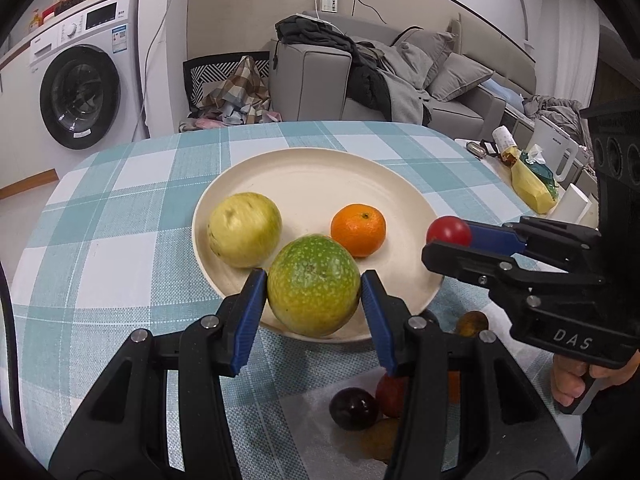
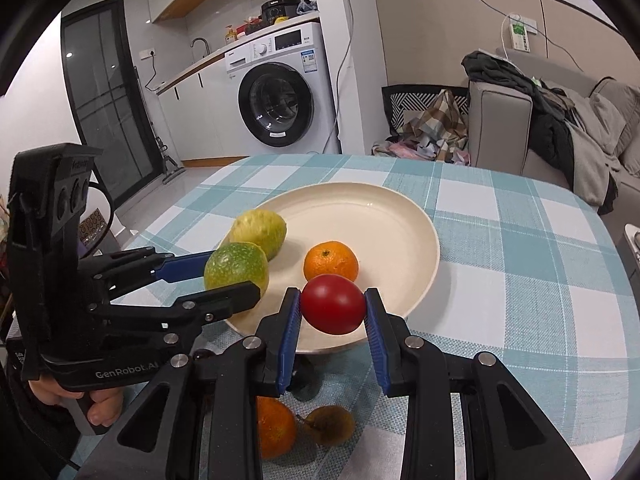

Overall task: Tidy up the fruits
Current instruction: 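Lower the green-striped fruit onto the plate with the left tool while the right tool releases the tomato there, then open both tools and withdraw them from the plate, then move both open tools toward the small brown fruits beside the plate, then grasp the small brown pear with the right tool while the left tool grasps a brown round fruit, then carry the brown pear with the right tool while the left tool carries the brown round fruit to the plate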

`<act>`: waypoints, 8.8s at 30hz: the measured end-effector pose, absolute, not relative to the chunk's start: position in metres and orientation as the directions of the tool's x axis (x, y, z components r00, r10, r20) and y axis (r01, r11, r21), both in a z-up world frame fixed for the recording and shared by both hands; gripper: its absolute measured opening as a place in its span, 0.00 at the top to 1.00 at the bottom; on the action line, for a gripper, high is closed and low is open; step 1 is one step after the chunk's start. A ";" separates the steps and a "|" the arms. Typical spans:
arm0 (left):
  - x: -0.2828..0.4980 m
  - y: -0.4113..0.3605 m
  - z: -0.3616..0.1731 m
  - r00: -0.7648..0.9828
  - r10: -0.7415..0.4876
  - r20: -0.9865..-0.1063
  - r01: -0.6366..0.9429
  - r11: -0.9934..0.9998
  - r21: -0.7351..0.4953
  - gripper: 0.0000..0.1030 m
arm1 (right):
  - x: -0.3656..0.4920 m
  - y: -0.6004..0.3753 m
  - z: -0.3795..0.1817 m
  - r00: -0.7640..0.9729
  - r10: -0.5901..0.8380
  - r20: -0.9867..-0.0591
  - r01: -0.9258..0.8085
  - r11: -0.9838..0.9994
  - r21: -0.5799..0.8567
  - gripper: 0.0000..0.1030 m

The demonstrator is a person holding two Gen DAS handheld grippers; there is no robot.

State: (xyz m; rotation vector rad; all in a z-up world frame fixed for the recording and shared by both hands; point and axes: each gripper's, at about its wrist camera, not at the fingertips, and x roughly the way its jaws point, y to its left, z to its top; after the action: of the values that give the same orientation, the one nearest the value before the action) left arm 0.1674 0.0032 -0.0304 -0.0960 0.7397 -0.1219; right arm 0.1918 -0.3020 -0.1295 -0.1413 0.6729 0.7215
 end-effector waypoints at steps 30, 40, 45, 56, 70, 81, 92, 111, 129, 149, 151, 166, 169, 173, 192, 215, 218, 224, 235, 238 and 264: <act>0.174 0.011 -0.037 0.720 -0.120 -0.683 0.049 0.991 -0.123 0.56 | 0.203 -0.294 -0.142 0.550 0.519 -0.654 -0.634 0.770 0.077 0.68; 0.172 0.014 -0.035 0.732 -0.109 -0.673 0.027 0.991 -0.131 0.56 | 0.198 -0.298 -0.139 0.577 0.514 -0.635 -0.621 0.781 0.067 0.54; 0.171 0.015 -0.034 0.735 -0.100 -0.671 0.022 0.992 -0.124 0.55 | 0.197 -0.299 -0.139 0.583 0.503 -0.638 -0.615 0.787 0.059 0.48; 0.153 0.011 -0.029 0.751 -0.110 -0.651 0.047 0.992 -0.114 0.29 | 0.188 -0.308 -0.136 0.603 0.510 -0.613 -0.612 0.789 0.055 0.13; 0.120 0.022 -0.018 0.783 -0.116 -0.611 0.005 0.984 -0.180 0.01 | 0.183 -0.322 -0.135 0.590 0.514 -0.622 -0.601 0.795 0.086 0.00; 0.093 0.018 -0.017 0.773 -0.124 -0.623 0.003 0.982 -0.190 0.01 | 0.173 -0.335 -0.133 0.561 0.540 -0.627 -0.615 0.779 0.121 0.00; 0.089 0.007 -0.020 0.755 -0.136 -0.642 0.037 0.986 -0.165 0.01 | 0.158 -0.321 -0.142 0.492 0.554 -0.671 -0.687 0.721 0.091 0.00; 0.090 -0.011 -0.023 0.725 -0.170 -0.668 0.117 0.985 -0.123 0.01 | 0.178 -0.357 -0.145 0.500 0.478 -0.722 -0.640 0.766 0.064 0.00; 0.093 -0.015 -0.033 0.679 -0.160 -0.716 0.132 0.987 -0.095 0.01 | 0.174 -0.346 -0.158 0.485 0.430 -0.761 -0.661 0.751 0.003 0.00; 0.078 -0.002 -0.043 0.646 -0.184 -0.741 0.083 0.982 -0.171 0.02 | 0.175 -0.344 -0.158 0.492 0.446 -0.748 -0.660 0.751 0.014 0.13; 0.078 -0.003 -0.044 0.644 -0.182 -0.743 0.084 0.982 -0.168 0.02 | 0.176 -0.343 -0.159 0.488 0.445 -0.750 -0.661 0.750 0.015 0.16; 0.080 -0.010 -0.049 0.606 -0.266 -0.749 0.159 0.964 -0.214 0.49 | 0.167 -0.331 -0.163 0.429 0.498 -0.753 -0.715 0.697 0.054 0.52; 0.080 -0.011 -0.049 0.605 -0.276 -0.747 0.168 0.961 -0.218 0.52 | 0.166 -0.330 -0.163 0.432 0.494 -0.755 -0.717 0.695 0.045 0.54; 0.080 -0.012 -0.049 0.603 -0.282 -0.747 0.172 0.959 -0.223 0.55 | 0.165 -0.329 -0.163 0.436 0.488 -0.756 -0.718 0.695 0.035 0.54; 0.076 -0.014 -0.047 0.605 -0.324 -0.727 0.212 0.946 -0.246 0.75 | 0.158 -0.324 -0.165 0.451 0.467 -0.761 -0.734 0.679 -0.019 0.68; 0.070 -0.006 -0.036 0.659 -0.332 -0.675 0.209 0.943 -0.260 0.75 | 0.159 -0.334 -0.148 0.489 0.532 -0.692 -0.708 0.705 0.042 0.75; 0.069 -0.003 -0.033 0.675 -0.325 -0.663 0.197 0.945 -0.262 0.75 | 0.157 -0.332 -0.146 0.491 0.541 -0.683 -0.709 0.703 0.048 0.75; 0.068 0.008 -0.027 0.709 -0.302 -0.637 0.161 0.949 -0.272 0.75 | 0.154 -0.330 -0.142 0.502 0.563 -0.656 -0.709 0.703 0.061 0.75; 0.084 0.005 -0.014 0.742 -0.257 -0.619 0.141 0.963 -0.231 0.75 | 0.154 -0.334 -0.130 0.553 0.586 -0.592 -0.683 0.726 0.081 0.75; 0.092 0.001 -0.010 0.750 -0.244 -0.615 0.138 0.967 -0.215 0.75 | 0.155 -0.332 -0.129 0.550 0.597 -0.584 -0.686 0.722 0.093 0.75; 0.143 -0.011 -0.028 0.721 -0.199 -0.664 0.125 0.980 -0.158 0.75 | 0.175 -0.317 -0.132 0.518 0.612 -0.598 -0.678 0.720 0.150 0.75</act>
State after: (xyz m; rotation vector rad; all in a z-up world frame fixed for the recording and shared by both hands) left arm 0.1434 -0.0112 -0.0277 -0.1044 0.7447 -0.1791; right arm 0.1748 -0.3166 -0.1316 -0.1067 0.6733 0.7760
